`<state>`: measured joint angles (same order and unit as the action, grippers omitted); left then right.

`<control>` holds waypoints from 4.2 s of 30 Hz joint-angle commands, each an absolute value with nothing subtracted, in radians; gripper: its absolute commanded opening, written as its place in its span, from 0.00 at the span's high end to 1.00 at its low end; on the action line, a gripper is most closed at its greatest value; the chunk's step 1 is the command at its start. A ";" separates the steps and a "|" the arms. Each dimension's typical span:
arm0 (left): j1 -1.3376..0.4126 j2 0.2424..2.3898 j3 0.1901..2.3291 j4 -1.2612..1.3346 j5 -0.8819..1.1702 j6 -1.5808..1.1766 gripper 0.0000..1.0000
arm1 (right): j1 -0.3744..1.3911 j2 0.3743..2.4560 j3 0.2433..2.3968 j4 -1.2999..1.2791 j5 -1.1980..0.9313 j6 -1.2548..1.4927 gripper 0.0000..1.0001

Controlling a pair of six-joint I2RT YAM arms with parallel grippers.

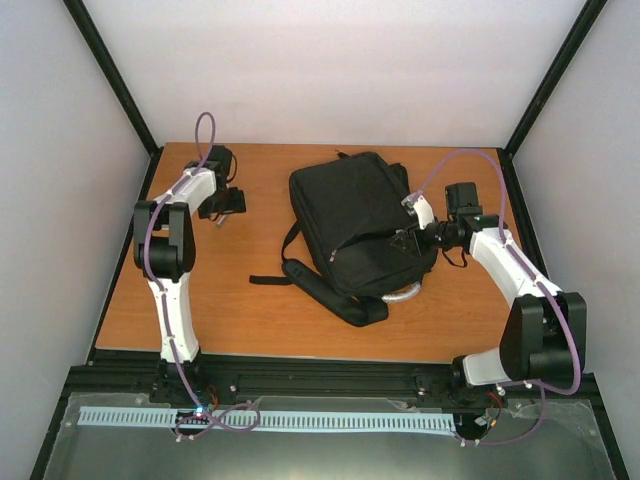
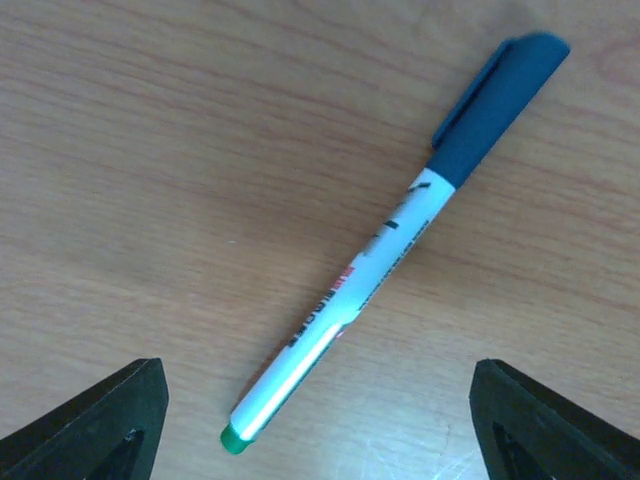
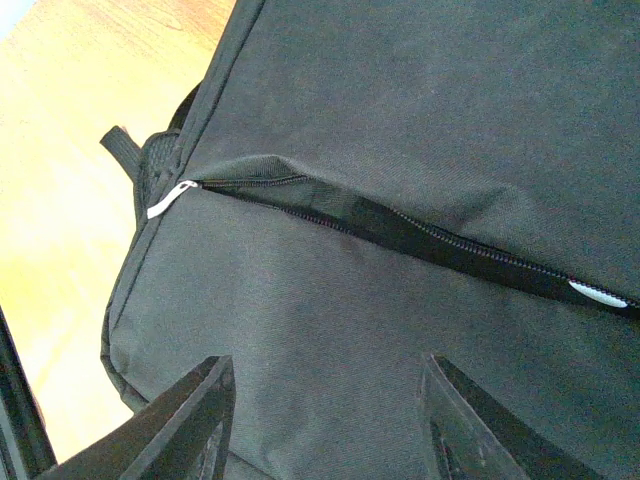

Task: Pack the student bag
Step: Pick up the stationery from the center of the board, then place the stationery in the student bag.

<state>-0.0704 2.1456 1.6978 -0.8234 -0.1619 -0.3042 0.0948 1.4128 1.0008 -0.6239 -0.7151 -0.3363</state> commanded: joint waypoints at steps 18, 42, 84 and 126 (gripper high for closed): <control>-0.071 2.223 1.676 -0.822 -0.014 -0.317 0.77 | 0.077 1.422 1.005 -0.634 -0.743 -0.360 0.50; -0.157 1.750 1.348 -0.827 0.105 -0.391 0.99 | 0.071 1.402 1.016 -0.644 -0.751 -0.337 0.50; -0.603 1.300 0.952 0.322 0.410 -0.885 0.99 | 0.346 1.513 1.434 -0.768 -1.047 -0.073 0.48; -0.684 1.299 0.918 -0.182 0.152 -0.725 0.35 | 0.186 1.493 1.283 -1.276 -0.443 -0.555 0.97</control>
<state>-0.6758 1.2690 0.9169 -0.0563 0.2337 -0.7731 0.1841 1.4754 1.3140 -1.1076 -0.6121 -0.4164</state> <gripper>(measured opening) 0.646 0.066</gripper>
